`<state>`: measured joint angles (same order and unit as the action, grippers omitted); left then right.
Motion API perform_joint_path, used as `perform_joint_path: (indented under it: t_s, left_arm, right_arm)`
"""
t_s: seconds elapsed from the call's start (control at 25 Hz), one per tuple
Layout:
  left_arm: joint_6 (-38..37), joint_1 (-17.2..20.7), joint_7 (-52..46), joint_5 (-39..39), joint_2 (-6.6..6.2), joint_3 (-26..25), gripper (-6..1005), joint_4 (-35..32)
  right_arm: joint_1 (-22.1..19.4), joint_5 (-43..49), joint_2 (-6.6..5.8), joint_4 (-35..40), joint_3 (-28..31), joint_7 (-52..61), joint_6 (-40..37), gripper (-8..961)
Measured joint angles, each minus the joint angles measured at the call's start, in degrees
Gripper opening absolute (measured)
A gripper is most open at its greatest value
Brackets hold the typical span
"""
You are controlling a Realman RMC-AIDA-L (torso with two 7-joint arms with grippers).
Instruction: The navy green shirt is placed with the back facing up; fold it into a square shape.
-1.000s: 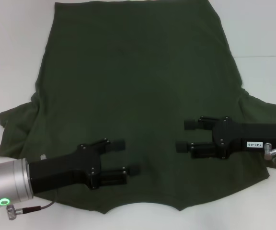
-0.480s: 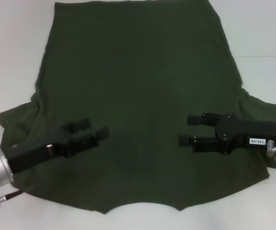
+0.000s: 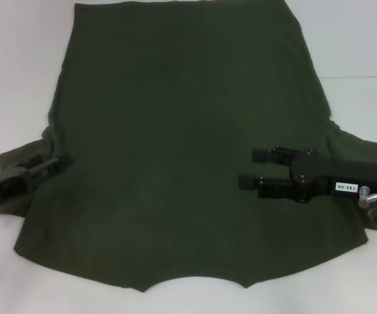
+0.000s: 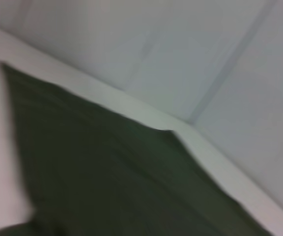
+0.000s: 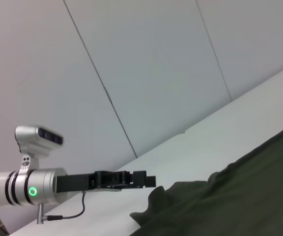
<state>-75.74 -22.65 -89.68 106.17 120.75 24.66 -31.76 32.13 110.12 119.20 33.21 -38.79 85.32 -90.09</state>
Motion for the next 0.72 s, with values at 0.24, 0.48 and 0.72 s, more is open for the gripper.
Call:
perform_joint_path:
  t_s: [0.24,0.48,0.72]
  left_arm:
    - [6.04,1.8,-0.26,0.0,-0.43,-4.18,949,0.0]
    - [12.31,2.24,-0.12,0.37,-0.09,-4.34,948,0.14]
    - [15.44,1.48,0.42,0.54,0.36,-3.35,949,0.6]
  right_arm:
    - [0.17,-0.36,0.14,0.0,0.21,0.15,0.09,900]
    - [0.21,-0.7,0.15,0.0,0.21,0.19,0.2,900]
    - [0.22,-0.7,0.15,-0.45,0.22,0.2,0.23,900]
